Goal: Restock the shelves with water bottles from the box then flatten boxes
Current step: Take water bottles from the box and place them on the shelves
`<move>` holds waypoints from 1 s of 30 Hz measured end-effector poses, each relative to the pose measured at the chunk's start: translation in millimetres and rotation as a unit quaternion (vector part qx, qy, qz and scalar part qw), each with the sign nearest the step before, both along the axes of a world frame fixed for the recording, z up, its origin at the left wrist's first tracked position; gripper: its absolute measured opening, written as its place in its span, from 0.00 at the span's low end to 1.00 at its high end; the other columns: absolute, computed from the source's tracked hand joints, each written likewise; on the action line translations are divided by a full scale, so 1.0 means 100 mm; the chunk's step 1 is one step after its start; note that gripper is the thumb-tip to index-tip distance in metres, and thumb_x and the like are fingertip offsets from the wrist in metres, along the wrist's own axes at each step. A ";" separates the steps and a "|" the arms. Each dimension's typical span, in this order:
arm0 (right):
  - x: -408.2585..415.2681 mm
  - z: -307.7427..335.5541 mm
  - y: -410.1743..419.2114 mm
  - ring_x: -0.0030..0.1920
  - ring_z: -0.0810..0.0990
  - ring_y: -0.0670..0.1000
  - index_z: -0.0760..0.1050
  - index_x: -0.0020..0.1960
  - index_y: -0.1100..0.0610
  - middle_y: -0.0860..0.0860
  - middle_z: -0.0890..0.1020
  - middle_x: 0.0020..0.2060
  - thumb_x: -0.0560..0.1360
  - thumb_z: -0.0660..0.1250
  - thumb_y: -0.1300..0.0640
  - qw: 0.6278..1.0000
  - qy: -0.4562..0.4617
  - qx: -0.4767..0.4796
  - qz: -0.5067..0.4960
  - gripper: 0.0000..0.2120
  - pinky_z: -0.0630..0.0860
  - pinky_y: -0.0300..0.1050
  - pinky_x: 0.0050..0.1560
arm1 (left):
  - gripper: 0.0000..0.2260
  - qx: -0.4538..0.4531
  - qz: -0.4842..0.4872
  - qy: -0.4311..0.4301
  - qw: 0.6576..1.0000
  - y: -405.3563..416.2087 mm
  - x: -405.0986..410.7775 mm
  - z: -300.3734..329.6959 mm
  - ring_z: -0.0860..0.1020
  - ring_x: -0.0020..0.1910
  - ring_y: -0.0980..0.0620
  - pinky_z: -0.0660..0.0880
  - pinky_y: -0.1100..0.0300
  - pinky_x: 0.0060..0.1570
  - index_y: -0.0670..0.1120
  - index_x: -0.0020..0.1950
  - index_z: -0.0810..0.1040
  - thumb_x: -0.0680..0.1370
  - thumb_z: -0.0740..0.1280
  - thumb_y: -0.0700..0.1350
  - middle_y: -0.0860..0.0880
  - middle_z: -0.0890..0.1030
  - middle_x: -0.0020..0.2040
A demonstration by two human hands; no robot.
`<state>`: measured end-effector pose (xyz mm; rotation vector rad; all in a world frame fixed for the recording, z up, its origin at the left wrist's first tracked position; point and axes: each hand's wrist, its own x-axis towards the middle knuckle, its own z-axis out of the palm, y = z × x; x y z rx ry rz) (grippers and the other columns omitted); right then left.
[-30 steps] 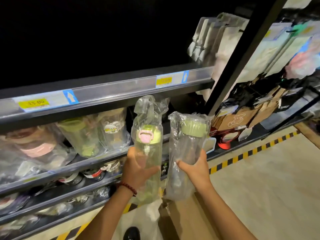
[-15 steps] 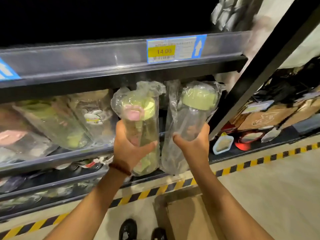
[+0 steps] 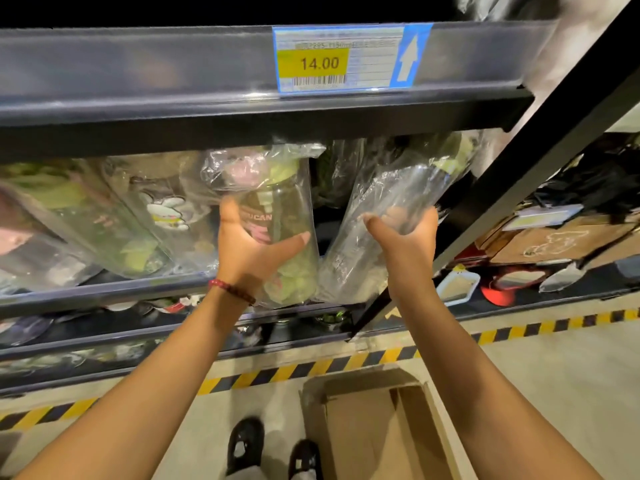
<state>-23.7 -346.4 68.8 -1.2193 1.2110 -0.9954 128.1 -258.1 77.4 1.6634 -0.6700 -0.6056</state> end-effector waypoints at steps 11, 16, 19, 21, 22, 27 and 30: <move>0.09 0.08 -0.18 0.56 0.74 0.44 0.60 0.69 0.51 0.45 0.72 0.56 0.69 0.73 0.56 0.999 0.013 -0.027 -0.013 0.33 0.71 0.35 0.51 | 0.22 0.018 0.001 -0.052 0.998 -0.20 0.00 0.21 0.73 0.32 0.70 0.70 0.78 0.32 0.51 0.38 0.63 0.67 0.78 0.40 0.56 0.69 0.38; 0.16 0.06 -0.18 0.47 0.73 0.36 0.60 0.63 0.48 0.37 0.70 0.48 0.70 0.73 0.58 0.998 0.002 -0.031 -0.046 0.29 0.70 0.27 0.39 | 0.17 0.022 0.011 -0.032 0.999 -0.33 0.07 0.11 0.76 0.28 0.65 0.76 0.72 0.36 0.44 0.41 0.71 0.65 0.79 0.41 0.56 0.75 0.33; 0.17 0.05 -0.18 0.46 0.71 0.32 0.59 0.67 0.48 0.33 0.67 0.48 0.70 0.73 0.56 0.999 -0.002 -0.025 -0.045 0.32 0.69 0.25 0.38 | 0.16 0.036 0.006 -0.024 0.999 -0.38 0.08 0.08 0.74 0.27 0.66 0.71 0.77 0.32 0.45 0.38 0.71 0.65 0.79 0.43 0.58 0.72 0.31; 0.17 0.04 -0.19 0.46 0.71 0.31 0.59 0.66 0.48 0.33 0.67 0.48 0.71 0.73 0.55 0.999 -0.002 -0.020 -0.040 0.31 0.68 0.23 0.37 | 0.18 0.038 -0.003 -0.021 0.999 -0.38 0.06 0.08 0.72 0.22 0.69 0.68 0.78 0.28 0.50 0.30 0.69 0.67 0.78 0.41 0.60 0.71 0.23; 0.16 0.04 -0.19 0.46 0.71 0.32 0.59 0.65 0.47 0.33 0.67 0.49 0.71 0.73 0.55 0.999 -0.003 -0.019 -0.038 0.30 0.68 0.24 0.38 | 0.19 0.038 -0.005 -0.024 0.999 -0.38 0.06 0.09 0.71 0.20 0.69 0.67 0.77 0.27 0.52 0.28 0.69 0.68 0.78 0.40 0.60 0.71 0.21; 0.20 0.03 -0.20 0.56 0.67 0.35 0.50 0.76 0.50 0.35 0.63 0.57 0.72 0.72 0.56 0.997 -0.055 0.001 -0.060 0.41 0.65 0.30 0.55 | 0.17 0.067 0.004 -0.044 0.997 -0.33 0.18 -0.09 0.75 0.22 0.57 0.73 0.63 0.28 0.48 0.22 0.75 0.65 0.79 0.48 0.52 0.76 0.22; 0.24 -0.04 -0.20 0.63 0.59 0.38 0.44 0.78 0.51 0.39 0.57 0.61 0.73 0.72 0.55 0.995 -0.074 0.007 -0.072 0.45 0.60 0.35 0.62 | 0.17 0.079 0.033 -0.051 0.995 -0.30 0.16 -0.16 0.78 0.35 0.53 0.75 0.65 0.34 0.45 0.34 0.73 0.63 0.80 0.49 0.49 0.77 0.35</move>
